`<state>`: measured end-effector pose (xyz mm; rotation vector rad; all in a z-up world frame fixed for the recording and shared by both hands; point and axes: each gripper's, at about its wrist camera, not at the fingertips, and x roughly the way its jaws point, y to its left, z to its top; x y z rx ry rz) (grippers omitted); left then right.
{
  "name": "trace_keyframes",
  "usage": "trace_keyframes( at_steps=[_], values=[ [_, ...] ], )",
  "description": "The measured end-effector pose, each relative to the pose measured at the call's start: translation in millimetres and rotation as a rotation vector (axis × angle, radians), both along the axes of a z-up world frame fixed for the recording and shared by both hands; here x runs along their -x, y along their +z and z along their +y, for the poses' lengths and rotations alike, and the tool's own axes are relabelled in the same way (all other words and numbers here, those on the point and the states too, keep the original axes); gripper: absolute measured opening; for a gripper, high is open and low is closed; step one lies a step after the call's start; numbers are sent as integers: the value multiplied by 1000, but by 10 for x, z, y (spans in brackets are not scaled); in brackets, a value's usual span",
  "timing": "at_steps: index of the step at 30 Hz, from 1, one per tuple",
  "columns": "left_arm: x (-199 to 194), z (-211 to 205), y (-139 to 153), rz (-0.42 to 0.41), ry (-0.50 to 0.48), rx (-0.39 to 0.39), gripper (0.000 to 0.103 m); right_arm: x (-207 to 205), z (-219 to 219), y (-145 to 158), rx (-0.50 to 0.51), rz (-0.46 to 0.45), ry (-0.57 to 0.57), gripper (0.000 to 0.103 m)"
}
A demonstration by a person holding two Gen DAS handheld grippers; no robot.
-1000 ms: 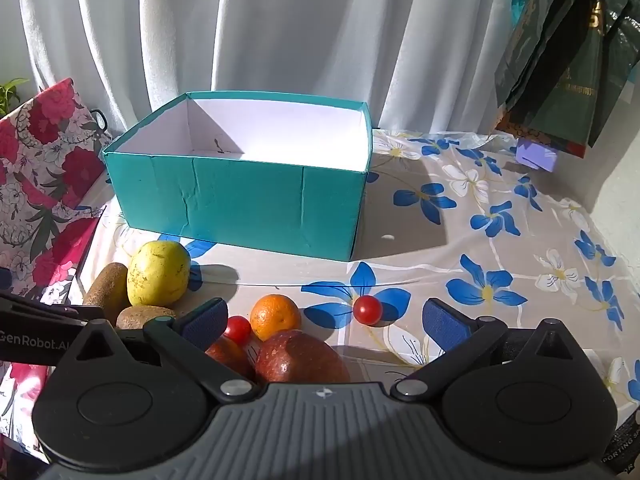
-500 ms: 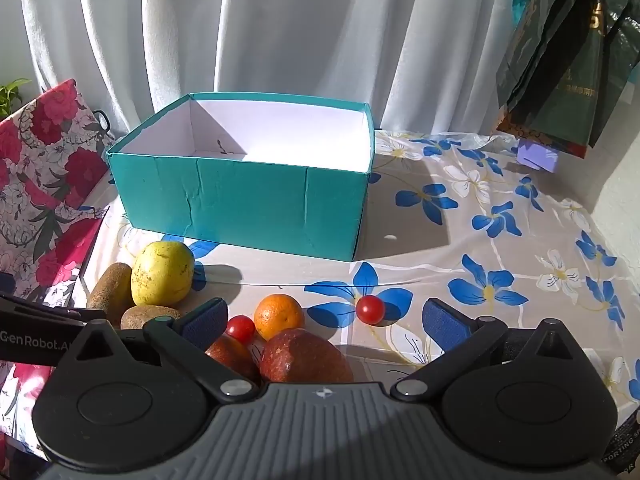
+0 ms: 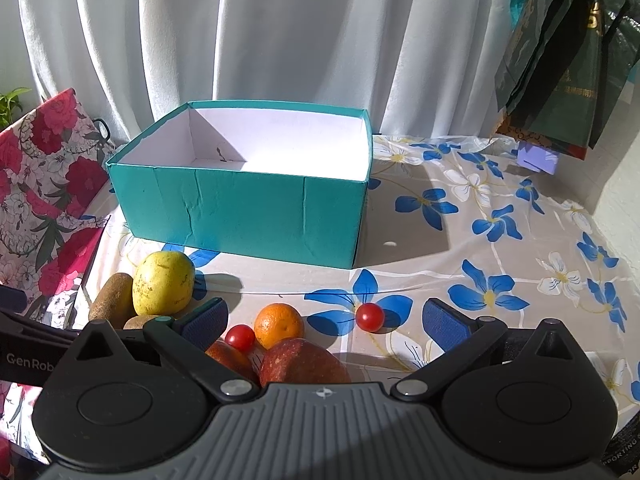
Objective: Organize fruits
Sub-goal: 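Move both grippers toward the fruits in front of the teal box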
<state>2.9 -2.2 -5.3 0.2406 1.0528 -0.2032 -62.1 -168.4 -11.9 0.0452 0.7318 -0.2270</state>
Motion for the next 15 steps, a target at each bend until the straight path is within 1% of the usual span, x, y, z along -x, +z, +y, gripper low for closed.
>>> trace_keyframes(
  at_steps=[4,7,10,13,15],
  values=[
    [-41,24,-17,14,16,9,103,-7,-3,-6,-2,-2,3,103],
    [-80,43,-18,10,29,4,103,-11,-12,-12,-6,-1,1,103],
    [-104,37,-26,8,26,0,103,-16,-21,-16,-10,3,2,103],
    [-118,30,-37,11,17,13,103,-19,-30,-24,-19,7,10,103],
    [-125,19,-49,12,12,4,103,-18,-37,-33,-24,10,15,103]
  ],
)
